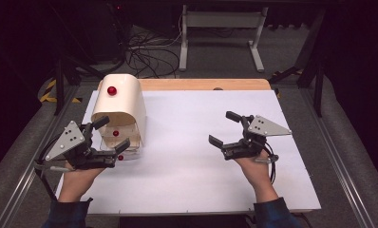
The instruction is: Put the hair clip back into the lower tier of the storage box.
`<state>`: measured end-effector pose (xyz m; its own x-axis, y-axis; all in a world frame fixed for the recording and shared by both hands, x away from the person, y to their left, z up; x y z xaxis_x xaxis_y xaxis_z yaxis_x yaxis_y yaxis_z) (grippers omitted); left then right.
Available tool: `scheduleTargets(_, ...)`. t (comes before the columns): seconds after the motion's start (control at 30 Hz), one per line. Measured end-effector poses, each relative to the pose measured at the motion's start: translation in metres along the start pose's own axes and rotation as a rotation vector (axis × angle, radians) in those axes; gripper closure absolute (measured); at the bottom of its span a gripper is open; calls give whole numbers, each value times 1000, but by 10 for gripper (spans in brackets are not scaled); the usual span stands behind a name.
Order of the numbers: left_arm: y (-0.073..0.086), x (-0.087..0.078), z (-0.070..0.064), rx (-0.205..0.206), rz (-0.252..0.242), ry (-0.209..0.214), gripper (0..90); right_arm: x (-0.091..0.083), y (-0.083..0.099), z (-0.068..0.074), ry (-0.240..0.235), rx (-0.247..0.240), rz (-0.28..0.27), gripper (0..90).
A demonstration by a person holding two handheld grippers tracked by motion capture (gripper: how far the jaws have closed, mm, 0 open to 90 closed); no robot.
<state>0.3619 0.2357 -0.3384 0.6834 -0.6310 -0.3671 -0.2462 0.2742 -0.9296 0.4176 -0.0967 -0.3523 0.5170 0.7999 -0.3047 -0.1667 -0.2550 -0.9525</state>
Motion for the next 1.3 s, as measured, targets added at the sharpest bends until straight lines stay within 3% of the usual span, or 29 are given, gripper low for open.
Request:
scheduleTargets(0.3, 0, 2, -2, 9, 9, -3, 41, -19, -5, -11, 30, 6, -37, 5)
scheduleTargets(0.8, 3, 1, 3, 16, 11, -41, 41, -40, -2, -25, 57, 17, -40, 4)
scheduleTargets(1.3, 7, -4, 11, -10, 3, -57, 42, -51, 8, -39, 82, 47, -32, 4)
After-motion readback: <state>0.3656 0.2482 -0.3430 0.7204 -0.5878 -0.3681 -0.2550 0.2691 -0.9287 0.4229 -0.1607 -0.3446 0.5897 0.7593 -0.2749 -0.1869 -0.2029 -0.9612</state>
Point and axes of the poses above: each handheld gripper's, and its own axes: x roughly forward along the jaws, y roughly out of its underside, z roughly to its left, the point moved 7 cm from there along x, roughly forward along the jaws, and after that the axes turned 15 degrees about z, right-handed, at the moved point
